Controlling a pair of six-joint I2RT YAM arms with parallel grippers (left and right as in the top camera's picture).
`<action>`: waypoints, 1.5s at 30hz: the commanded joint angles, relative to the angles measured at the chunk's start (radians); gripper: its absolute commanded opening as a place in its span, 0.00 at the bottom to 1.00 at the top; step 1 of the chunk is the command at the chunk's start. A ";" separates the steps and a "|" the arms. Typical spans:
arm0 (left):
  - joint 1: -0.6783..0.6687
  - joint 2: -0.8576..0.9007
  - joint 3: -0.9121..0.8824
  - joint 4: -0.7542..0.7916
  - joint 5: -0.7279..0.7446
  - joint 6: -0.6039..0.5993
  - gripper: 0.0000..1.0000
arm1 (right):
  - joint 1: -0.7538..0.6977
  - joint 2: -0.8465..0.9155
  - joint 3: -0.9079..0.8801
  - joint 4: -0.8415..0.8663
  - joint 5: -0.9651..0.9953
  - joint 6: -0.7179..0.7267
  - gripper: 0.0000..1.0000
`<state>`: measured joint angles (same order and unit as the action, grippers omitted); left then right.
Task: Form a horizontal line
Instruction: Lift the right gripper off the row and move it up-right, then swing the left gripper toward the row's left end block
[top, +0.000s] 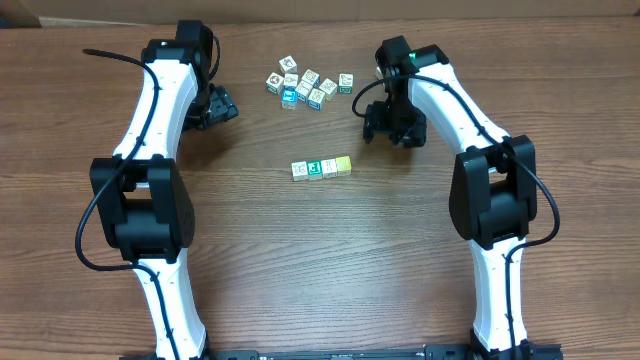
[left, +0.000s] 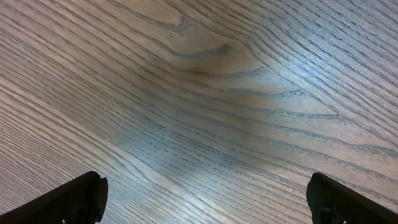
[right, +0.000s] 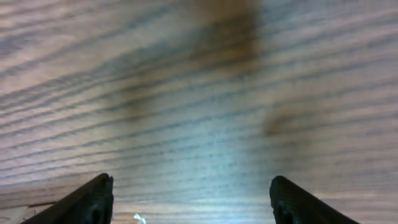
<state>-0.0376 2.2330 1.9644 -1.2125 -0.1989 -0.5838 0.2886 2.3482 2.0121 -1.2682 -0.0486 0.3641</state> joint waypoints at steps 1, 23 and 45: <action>-0.009 -0.021 0.021 -0.002 -0.010 0.004 1.00 | -0.005 -0.097 0.006 0.018 -0.006 0.003 0.76; -0.014 -0.021 0.014 -0.008 0.241 0.057 0.04 | -0.050 -0.108 0.003 -0.018 0.089 0.025 0.05; -0.284 -0.021 -0.130 0.037 0.060 0.117 0.04 | -0.021 -0.108 -0.048 -0.036 -0.069 0.025 0.04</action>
<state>-0.3431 2.2330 1.8423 -1.1736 -0.0460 -0.4927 0.2493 2.2734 1.9900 -1.3182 -0.0933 0.3889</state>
